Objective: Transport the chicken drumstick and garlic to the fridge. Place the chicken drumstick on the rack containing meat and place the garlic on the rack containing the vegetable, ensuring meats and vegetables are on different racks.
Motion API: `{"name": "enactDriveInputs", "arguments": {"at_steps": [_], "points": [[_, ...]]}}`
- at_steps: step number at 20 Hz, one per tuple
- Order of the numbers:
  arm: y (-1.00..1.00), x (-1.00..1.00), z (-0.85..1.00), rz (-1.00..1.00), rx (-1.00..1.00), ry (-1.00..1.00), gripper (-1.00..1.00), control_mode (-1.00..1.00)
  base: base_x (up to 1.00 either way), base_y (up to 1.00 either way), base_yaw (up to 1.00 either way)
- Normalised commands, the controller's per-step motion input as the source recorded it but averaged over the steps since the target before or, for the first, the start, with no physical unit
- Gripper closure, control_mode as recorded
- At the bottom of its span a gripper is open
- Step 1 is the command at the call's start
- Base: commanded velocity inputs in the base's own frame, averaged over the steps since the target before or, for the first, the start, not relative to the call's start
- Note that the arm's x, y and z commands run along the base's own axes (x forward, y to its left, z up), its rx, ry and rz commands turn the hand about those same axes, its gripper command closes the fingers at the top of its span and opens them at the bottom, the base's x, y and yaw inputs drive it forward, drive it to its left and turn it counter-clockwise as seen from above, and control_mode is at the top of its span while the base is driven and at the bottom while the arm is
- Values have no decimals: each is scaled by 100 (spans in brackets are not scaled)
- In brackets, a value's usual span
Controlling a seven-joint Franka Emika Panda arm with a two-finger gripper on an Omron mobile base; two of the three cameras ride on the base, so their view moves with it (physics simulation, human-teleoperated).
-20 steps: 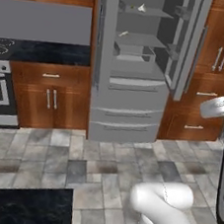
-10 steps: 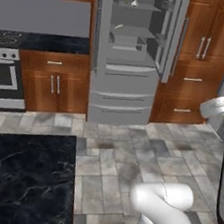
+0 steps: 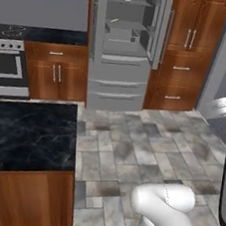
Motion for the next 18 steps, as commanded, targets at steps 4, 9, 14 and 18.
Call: {"name": "enactDriveInputs", "arguments": {"at_steps": [4, 9, 14, 18], "points": [[0, 0, 0, 0, 0, 0, -100, 100, -100, 41, 0], [0, 0, 0, 0, 0, 0, -100, 100, -32, 100, -1], [0, 0, 0, 0, 0, 0, -100, 100, 30, 100, 0], [0, 0, 0, 0, 0, 0, -100, 100, 25, 100, 0]]}}
